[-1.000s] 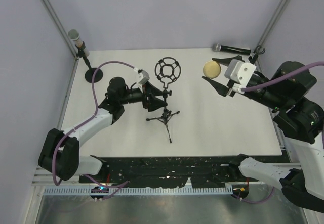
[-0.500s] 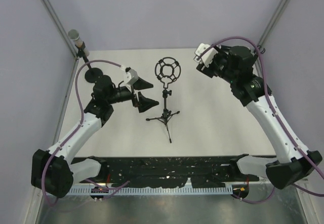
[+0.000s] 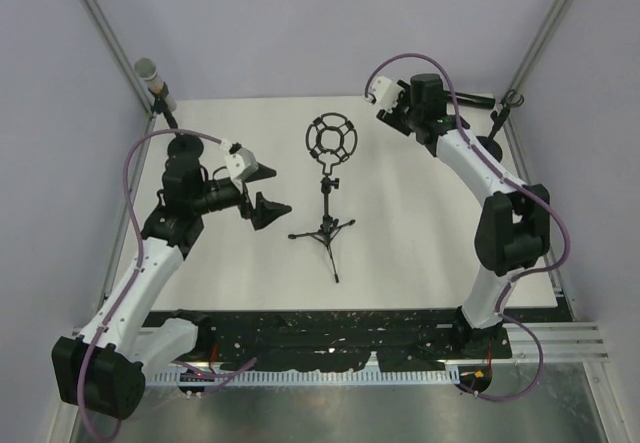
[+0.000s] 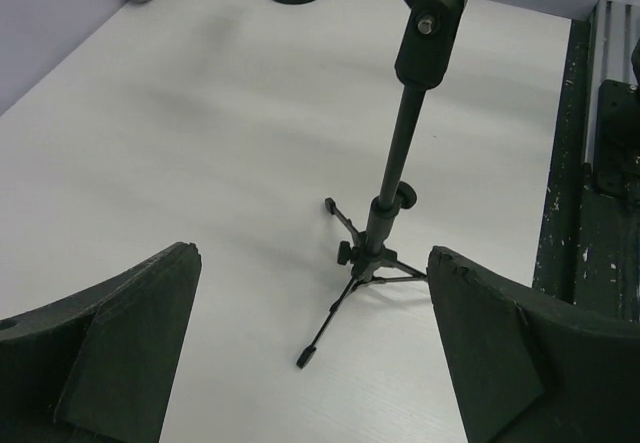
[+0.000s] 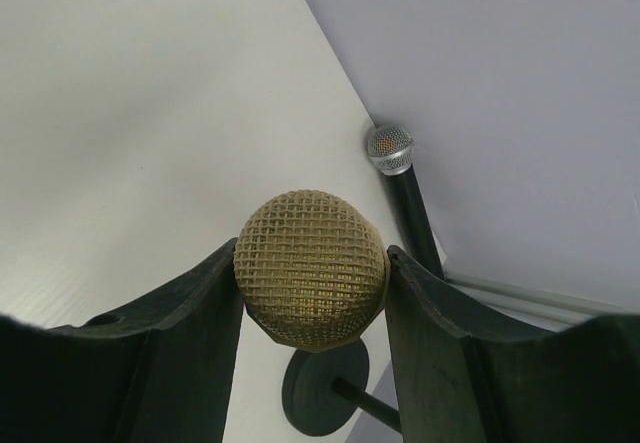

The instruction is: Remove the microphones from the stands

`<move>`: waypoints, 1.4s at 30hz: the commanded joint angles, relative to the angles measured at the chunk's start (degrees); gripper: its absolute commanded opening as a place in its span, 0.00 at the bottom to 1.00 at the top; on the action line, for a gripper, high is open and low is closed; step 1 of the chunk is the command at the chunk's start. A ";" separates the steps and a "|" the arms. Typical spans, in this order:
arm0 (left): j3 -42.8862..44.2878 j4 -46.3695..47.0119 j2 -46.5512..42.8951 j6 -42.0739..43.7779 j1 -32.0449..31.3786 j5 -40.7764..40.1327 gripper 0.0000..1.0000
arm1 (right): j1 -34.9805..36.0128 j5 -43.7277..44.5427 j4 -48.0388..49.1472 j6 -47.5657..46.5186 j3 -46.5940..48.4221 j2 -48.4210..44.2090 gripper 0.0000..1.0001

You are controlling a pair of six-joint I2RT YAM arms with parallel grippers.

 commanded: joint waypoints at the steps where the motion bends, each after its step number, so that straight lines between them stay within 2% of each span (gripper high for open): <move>1: -1.14 -3.72 -2.80 3.22 2.28 -1.16 1.00 | -0.02 8.23 7.14 -6.07 7.32 7.17 0.16; 9: -3.33 -3.02 -3.33 3.14 4.48 -1.95 1.00 | -2.57 13.69 7.32 -8.37 20.14 21.77 0.16; 17: -3.60 -2.23 -2.54 1.55 5.10 -1.69 1.00 | -3.01 15.71 7.06 -11.71 26.48 31.72 0.16; 22: -3.77 -1.53 -1.92 1.11 5.36 -1.60 1.00 | -3.10 16.24 7.32 -12.06 27.54 35.32 0.21; 24: -3.77 -1.17 -1.57 0.68 5.45 -1.60 1.00 | -3.01 16.42 7.32 -11.97 27.54 36.02 0.27; 27: -3.77 -0.65 -1.31 0.24 5.36 -1.51 1.00 | -3.10 16.59 7.32 -11.97 27.45 36.55 0.46; 28: -3.77 -0.56 -1.31 0.23 5.45 -1.60 1.00 | -3.10 16.59 7.32 -12.06 27.37 36.64 0.58; 29: -3.77 -0.56 -1.31 0.15 5.45 -1.60 1.00 | -3.10 16.51 7.32 -11.97 27.28 36.64 0.62; 30: -3.77 -0.47 -1.31 0.06 5.45 -1.43 1.00 | -3.10 16.33 7.32 -11.80 27.19 36.56 0.72; 34: -4.04 -0.47 -1.57 -0.38 5.45 -1.43 1.00 | -3.01 15.19 7.06 -10.83 27.10 35.42 0.95; 36: -4.04 -0.47 -1.75 -0.38 5.45 -1.25 1.00 | -2.57 14.05 6.27 -9.69 27.01 34.19 1.00; 37: -4.12 -0.47 -2.01 -0.38 5.45 -1.25 1.00 | -2.31 13.17 5.74 -8.99 26.84 32.79 0.96; 40: -4.30 -0.47 -2.27 -0.56 5.45 -1.16 1.00 | -1.78 10.62 3.99 -6.54 25.18 29.09 0.95; 42: -4.83 -0.29 -2.71 -0.65 5.45 -0.72 1.00 | -1.69 5.81 -0.04 -3.21 23.94 22.70 0.95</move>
